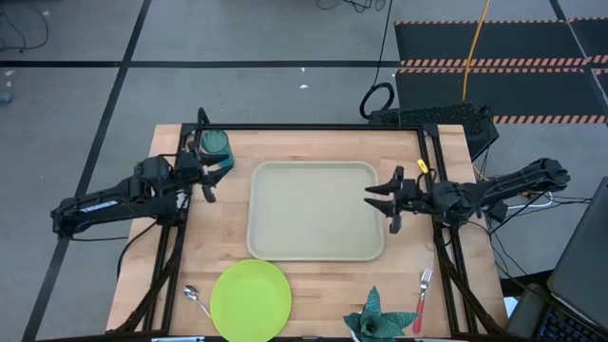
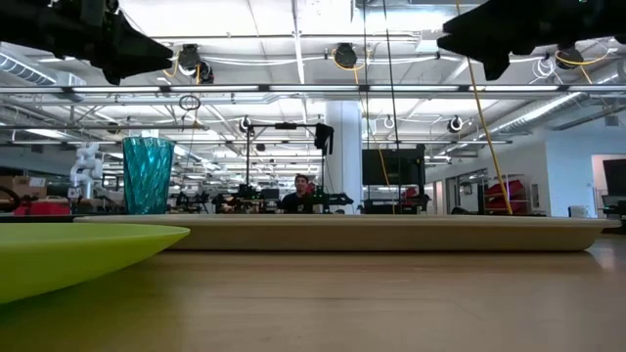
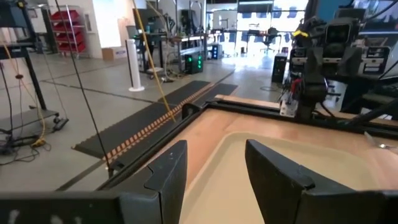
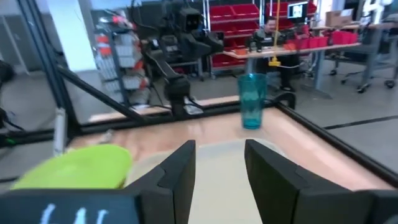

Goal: Pick and place plate/cup/fork/spoon on tray
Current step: Put the blue glass on the top right of the light brown serving tray

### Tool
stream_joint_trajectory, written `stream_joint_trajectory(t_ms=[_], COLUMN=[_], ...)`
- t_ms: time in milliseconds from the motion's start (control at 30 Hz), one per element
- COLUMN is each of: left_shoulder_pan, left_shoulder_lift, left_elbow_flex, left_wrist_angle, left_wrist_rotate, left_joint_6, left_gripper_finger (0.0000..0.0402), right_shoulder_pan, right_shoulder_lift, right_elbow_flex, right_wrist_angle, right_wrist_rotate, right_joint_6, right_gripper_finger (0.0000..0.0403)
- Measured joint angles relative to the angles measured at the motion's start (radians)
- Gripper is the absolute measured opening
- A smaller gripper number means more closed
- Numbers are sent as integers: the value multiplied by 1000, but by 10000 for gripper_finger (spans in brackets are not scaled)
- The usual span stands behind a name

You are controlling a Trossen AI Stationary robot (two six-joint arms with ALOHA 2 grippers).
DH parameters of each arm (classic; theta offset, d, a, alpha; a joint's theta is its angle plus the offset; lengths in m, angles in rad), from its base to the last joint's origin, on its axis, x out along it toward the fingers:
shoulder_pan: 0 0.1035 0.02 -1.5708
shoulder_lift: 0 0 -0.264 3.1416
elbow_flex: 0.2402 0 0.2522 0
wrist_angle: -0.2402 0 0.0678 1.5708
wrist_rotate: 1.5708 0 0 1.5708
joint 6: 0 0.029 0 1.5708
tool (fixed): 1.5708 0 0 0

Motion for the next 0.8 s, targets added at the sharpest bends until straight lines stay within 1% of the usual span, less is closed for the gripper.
stream_joint_trajectory(t_ms=[100, 200, 400, 567, 700, 800], left_shoulder_pan=[0, 0, 0, 0, 0, 0], left_shoulder_lift=[21, 45, 96, 133, 157, 164], left_elbow_flex=[0, 0, 0, 0, 0, 0], left_wrist_angle=[10, 58, 104, 106, 128, 144], left_wrist_rotate=[-5, -8, -10, -64, -74, -111], left_joint_6=[0, 0, 5, 0, 1, 15], left_gripper_finger=[166, 166, 166, 166, 166, 166], right_shoulder_pan=[-33, -58, -66, -82, -127, -170], right_shoulder_lift=[18, 32, 72, 83, 83, 83], right_elbow_flex=[0, 0, 0, 0, 0, 0], right_wrist_angle=[17, 26, 30, 52, 114, 150], right_wrist_rotate=[0, -2, -5, -5, -5, -6], right_joint_6=[-32, -52, -100, -151, -194, -213], right_gripper_finger=[130, 130, 130, 130, 130, 130])
